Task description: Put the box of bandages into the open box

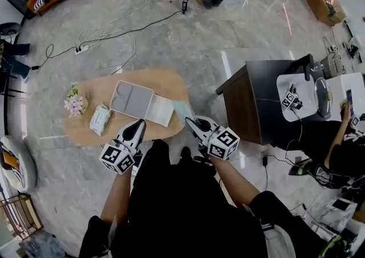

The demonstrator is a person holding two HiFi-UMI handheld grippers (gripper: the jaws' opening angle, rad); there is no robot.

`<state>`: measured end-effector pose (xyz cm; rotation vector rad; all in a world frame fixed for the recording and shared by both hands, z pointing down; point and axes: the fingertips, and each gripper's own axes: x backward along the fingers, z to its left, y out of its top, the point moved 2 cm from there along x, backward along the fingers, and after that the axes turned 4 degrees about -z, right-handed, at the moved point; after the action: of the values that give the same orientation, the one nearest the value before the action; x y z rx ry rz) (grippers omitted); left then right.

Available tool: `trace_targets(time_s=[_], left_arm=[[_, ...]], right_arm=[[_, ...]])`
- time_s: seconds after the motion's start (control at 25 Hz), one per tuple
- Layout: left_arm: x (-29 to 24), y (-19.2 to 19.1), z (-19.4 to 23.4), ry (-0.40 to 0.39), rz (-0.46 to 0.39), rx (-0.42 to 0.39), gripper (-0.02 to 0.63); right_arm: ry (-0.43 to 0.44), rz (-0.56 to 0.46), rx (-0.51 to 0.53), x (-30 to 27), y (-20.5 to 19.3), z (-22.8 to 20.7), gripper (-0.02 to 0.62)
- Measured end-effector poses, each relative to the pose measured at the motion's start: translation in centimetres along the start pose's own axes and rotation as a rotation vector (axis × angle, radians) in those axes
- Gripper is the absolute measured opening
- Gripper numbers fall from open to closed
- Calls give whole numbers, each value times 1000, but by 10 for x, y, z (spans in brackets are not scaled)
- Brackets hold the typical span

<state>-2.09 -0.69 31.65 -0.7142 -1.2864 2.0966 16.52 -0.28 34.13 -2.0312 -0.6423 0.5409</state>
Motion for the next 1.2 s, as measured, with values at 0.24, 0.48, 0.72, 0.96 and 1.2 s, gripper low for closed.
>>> trace_targets(time_s=[0.24, 0.48, 0.72, 0.96, 1.2], left_arm=[[-22, 3, 54, -65, 20, 62, 18], [-37, -6, 100, -120, 59, 112, 18], [-43, -25, 141, -150, 97, 132, 18], [-52, -73, 170, -124, 144, 168, 18], [-56, -134, 180, -98, 214, 194, 18]], right_arm=[[-76, 57, -15, -44, -1, -16, 20], [-98, 104, -42, -81, -9, -24, 20], [-97, 155, -78, -110, -32, -38, 20], [-112, 211, -170, -119, -78, -74, 20], [-93, 314, -262, -126, -147, -112, 20]])
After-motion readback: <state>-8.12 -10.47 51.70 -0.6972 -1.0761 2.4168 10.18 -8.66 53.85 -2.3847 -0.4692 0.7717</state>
